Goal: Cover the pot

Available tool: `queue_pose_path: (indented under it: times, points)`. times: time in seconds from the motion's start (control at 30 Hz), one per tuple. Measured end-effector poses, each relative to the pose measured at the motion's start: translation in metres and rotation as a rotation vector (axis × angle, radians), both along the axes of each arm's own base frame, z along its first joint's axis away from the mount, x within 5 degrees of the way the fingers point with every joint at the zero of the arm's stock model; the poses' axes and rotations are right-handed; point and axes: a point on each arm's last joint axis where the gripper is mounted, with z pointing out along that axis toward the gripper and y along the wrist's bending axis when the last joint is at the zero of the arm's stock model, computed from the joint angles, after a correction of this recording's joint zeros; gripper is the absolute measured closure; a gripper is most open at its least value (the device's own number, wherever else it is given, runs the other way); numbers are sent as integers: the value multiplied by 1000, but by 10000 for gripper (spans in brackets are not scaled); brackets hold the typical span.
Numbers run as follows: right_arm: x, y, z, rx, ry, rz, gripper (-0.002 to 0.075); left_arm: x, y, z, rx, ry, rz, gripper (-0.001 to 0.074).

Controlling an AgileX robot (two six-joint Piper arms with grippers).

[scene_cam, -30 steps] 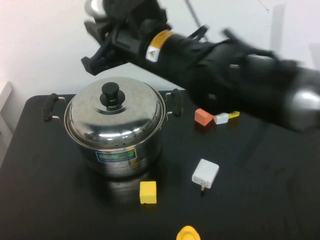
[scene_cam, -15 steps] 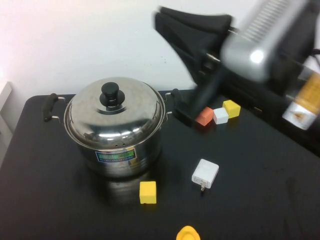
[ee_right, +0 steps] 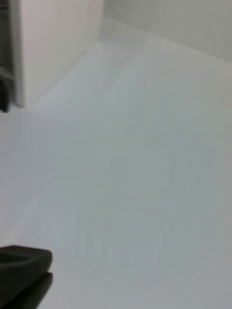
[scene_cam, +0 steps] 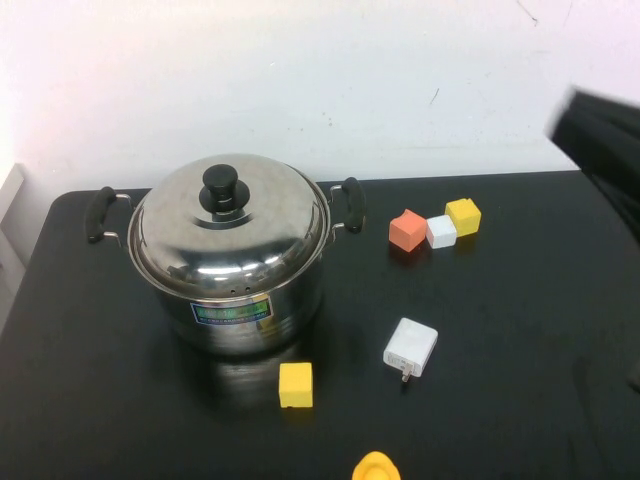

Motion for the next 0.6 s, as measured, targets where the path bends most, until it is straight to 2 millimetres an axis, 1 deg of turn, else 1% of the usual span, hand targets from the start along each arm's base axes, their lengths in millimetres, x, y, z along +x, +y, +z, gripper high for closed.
queue_pose_path:
  times: [0.13, 0.27, 0.43, 0.6]
  points:
    - [-16, -21, -11, -92, 57, -30, 727, 0, 0, 0, 0, 0, 0, 737]
    - [-30, -38, -25, -143, 43, -46, 727, 0, 0, 0, 0, 0, 0, 737]
    - [-45, -53, -44, -177, -20, -56, 728, 0, 0, 0, 0, 0, 0, 737]
    - [-55, -65, -66, -183, -26, -58, 728, 0, 0, 0, 0, 0, 0, 737]
